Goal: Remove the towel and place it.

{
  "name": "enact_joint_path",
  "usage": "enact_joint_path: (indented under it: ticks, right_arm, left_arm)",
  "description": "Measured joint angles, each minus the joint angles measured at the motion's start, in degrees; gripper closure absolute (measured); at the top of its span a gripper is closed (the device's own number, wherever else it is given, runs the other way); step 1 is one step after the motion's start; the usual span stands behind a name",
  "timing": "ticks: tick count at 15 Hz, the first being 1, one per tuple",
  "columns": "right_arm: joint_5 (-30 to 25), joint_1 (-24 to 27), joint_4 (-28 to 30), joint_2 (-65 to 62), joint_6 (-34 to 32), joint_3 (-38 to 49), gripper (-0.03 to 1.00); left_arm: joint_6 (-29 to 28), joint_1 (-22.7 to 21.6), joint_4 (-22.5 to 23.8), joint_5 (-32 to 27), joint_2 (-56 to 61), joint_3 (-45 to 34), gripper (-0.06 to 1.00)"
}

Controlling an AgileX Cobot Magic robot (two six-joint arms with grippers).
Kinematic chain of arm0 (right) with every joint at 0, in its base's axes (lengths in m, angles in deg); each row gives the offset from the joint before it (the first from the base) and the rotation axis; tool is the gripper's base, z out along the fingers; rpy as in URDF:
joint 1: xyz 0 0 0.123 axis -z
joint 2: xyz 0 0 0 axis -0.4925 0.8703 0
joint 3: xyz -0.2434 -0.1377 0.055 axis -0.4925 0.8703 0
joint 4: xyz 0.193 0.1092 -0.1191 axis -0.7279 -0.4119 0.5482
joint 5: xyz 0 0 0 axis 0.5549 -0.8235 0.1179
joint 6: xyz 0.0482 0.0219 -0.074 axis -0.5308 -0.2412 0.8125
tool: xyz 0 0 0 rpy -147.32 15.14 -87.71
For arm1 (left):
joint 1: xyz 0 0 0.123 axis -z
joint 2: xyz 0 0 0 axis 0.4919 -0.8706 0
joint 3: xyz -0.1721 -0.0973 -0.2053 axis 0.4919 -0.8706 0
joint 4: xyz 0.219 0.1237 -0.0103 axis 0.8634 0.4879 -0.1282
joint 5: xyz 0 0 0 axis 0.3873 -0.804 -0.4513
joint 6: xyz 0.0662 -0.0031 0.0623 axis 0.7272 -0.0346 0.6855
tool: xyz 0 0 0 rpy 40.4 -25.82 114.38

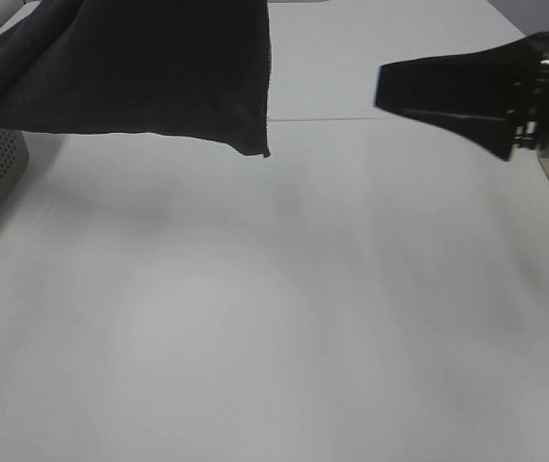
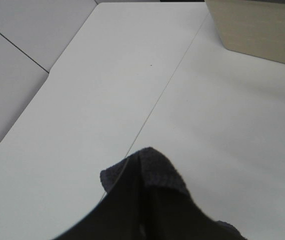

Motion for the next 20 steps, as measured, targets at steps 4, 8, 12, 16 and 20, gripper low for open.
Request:
enact_joint_path:
  ticks: [4,8,12,16,20]
  right_arm:
    - [8.4,-12.0,-1.2,10.4,0.2,-7.3,0.21]
    - [8.4,-14.3,-1.3,18.6,1.5,-11.5,0.21]
    - [8.3,-14.3,-2.1,22.3,3.6,-12.1,0.21]
    - [8.8,-14.3,-2.3,22.4,4.8,-12.1,0.47]
    - [10.4,-14.3,-2.3,22.4,4.8,-12.1,0.94]
  left_arm:
    - [0.7,0.0,-4.5,1.9,0.0,0.0,0.94]
    - [2.6,0.0,-7.9,1.9,0.0,0.0,0.94]
    - [2.6,0.0,-11.3,1.9,0.0,0.0,0.94]
    - [3.0,0.0,-12.9,1.8,0.0,0.0,0.94]
    - [3.0,0.0,-15.6,1.4,0.0,0.0,0.94]
